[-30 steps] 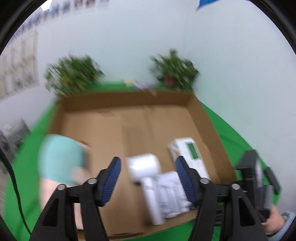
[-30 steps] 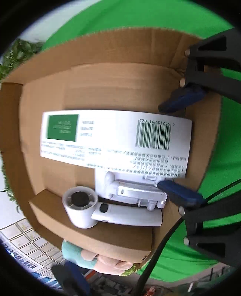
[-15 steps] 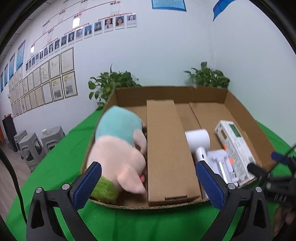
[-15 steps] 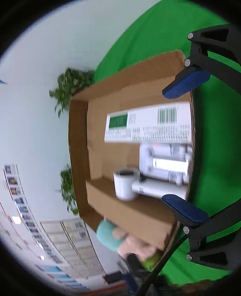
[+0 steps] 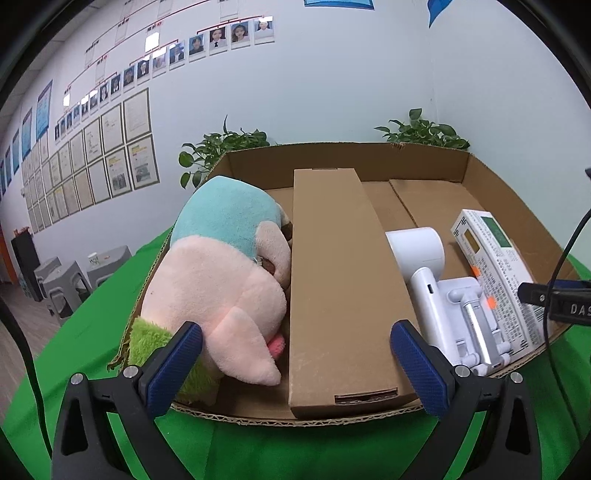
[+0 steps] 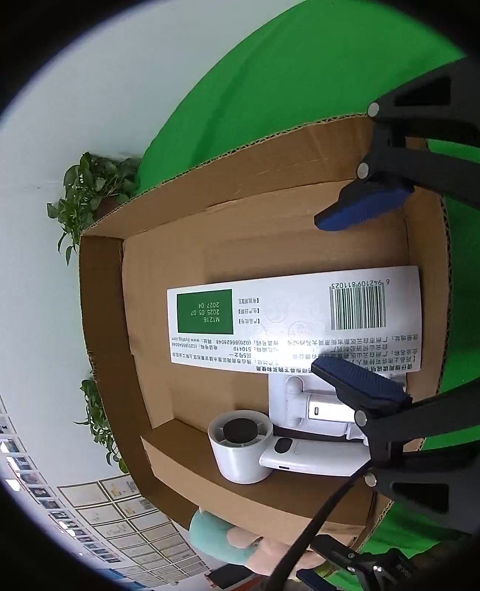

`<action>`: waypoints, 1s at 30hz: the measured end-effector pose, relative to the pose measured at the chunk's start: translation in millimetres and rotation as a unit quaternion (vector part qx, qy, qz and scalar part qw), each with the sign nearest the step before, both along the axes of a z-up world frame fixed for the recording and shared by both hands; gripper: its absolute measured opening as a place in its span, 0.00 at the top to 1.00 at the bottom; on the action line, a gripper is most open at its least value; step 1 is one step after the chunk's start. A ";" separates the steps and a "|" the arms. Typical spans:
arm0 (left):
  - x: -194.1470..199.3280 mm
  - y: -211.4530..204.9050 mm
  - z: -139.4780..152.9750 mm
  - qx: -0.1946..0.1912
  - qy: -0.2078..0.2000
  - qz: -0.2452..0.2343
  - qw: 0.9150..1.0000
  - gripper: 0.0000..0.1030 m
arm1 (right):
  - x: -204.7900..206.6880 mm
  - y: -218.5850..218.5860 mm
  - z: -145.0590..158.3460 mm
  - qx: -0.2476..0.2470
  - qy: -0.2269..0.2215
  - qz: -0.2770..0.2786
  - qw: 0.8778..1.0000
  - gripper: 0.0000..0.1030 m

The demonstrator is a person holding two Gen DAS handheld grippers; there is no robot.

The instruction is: Organize objects

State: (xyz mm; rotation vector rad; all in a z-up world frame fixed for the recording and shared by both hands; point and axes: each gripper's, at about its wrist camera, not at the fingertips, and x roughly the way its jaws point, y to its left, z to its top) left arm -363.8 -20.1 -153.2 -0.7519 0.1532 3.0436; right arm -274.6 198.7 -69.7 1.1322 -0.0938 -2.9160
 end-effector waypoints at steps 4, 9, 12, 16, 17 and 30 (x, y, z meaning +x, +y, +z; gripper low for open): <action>-1.0 -1.4 -1.4 0.003 0.000 0.001 1.000 0.00 | 3.5 -0.8 -1.3 0.019 0.003 -0.010 1.000 0.25; -0.6 -4.0 0.4 0.003 0.000 0.002 1.000 0.00 | 5.8 -1.0 1.7 0.036 0.001 -0.027 0.999 0.23; -1.2 -3.8 0.0 0.003 0.000 0.002 1.000 0.00 | 9.0 -5.1 5.6 0.032 0.001 -0.017 0.999 0.22; -1.8 -4.2 -1.2 0.004 -0.001 0.003 1.000 0.00 | 3.3 -6.1 3.6 0.016 -0.009 -0.003 1.000 0.19; -1.8 -4.4 -1.4 0.004 -0.001 0.004 1.000 0.00 | 0.2 -2.1 2.8 0.002 -0.015 -0.005 1.000 0.16; -3.8 -6.6 -3.5 0.004 -0.002 0.003 1.000 0.00 | -4.5 -1.4 -7.3 -0.023 -0.062 0.014 0.998 0.15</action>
